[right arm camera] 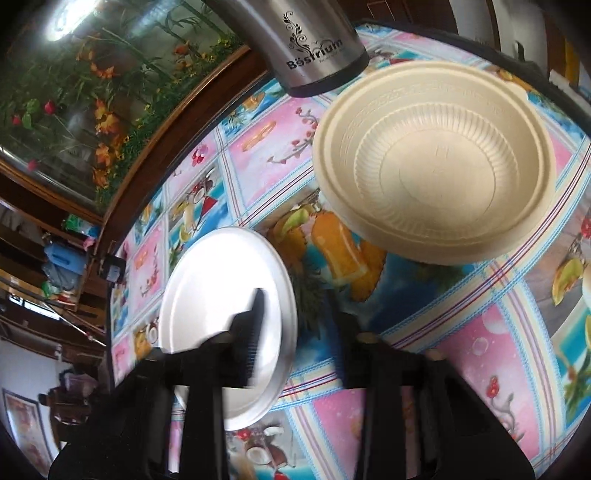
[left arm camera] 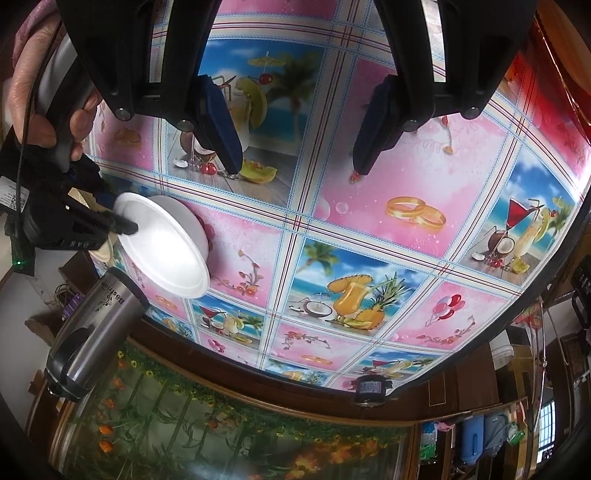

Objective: Organize plates and bowls
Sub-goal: 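Grasp the small white bowl rim with the right gripper and lift, then carry the small white bowl with the right gripper toward the left gripper while the left gripper grasps it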

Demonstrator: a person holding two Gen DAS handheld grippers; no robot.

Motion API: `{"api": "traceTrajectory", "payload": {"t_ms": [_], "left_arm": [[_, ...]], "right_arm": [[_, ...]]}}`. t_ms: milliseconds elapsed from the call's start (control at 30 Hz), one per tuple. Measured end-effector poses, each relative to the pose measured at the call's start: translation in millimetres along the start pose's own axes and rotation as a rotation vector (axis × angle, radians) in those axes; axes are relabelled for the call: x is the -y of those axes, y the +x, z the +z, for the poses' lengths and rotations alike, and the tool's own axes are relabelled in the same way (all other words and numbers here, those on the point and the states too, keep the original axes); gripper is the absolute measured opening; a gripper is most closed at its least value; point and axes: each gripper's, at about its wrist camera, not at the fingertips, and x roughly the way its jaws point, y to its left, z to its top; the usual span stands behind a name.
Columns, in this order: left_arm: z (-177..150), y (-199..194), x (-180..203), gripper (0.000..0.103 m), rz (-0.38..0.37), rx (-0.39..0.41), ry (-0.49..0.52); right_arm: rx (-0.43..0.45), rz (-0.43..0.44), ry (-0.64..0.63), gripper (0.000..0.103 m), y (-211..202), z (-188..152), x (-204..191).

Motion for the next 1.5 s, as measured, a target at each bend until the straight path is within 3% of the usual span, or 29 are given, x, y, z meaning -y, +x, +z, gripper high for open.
{"api": "traceTrajectory", "payload": {"t_ms": [133,500,633,967,1133,1267,1500], "left_arm": [[2.0,0.2,-3.1,0.063,-0.003,0.002,-0.01],[10.1,3.6,-14.2,0.063,-0.087,-0.002,-0.077],[12.5,6.4,-14.7,0.064,-0.115,-0.011,-0.081],[1.2,21.2,29.8,0.065,-0.201,-0.188,0.024],[-3.9,26.8,50.5,0.066,-0.151,-0.254,0.063],[-4.9,28.6,54.8,0.066,-0.124,-0.261,0.045],[-6.0,32.5,62.5,0.066,-0.071,-0.286,0.036]], "right_arm": [[0.009,0.01,-0.022,0.013,-7.9,-1.4,5.7],[-0.06,0.091,-0.1,0.013,-51.3,-36.8,43.0],[-0.128,0.135,-0.095,0.012,-63.8,-46.3,59.5],[-0.262,0.188,-0.192,0.013,-103.3,-62.7,88.5],[-0.224,0.25,-0.152,0.035,-98.2,-51.8,109.3],[-0.134,0.35,-0.102,0.036,-94.8,-47.2,125.5],[-0.127,0.411,-0.094,0.036,-89.2,-43.5,131.5]]}}
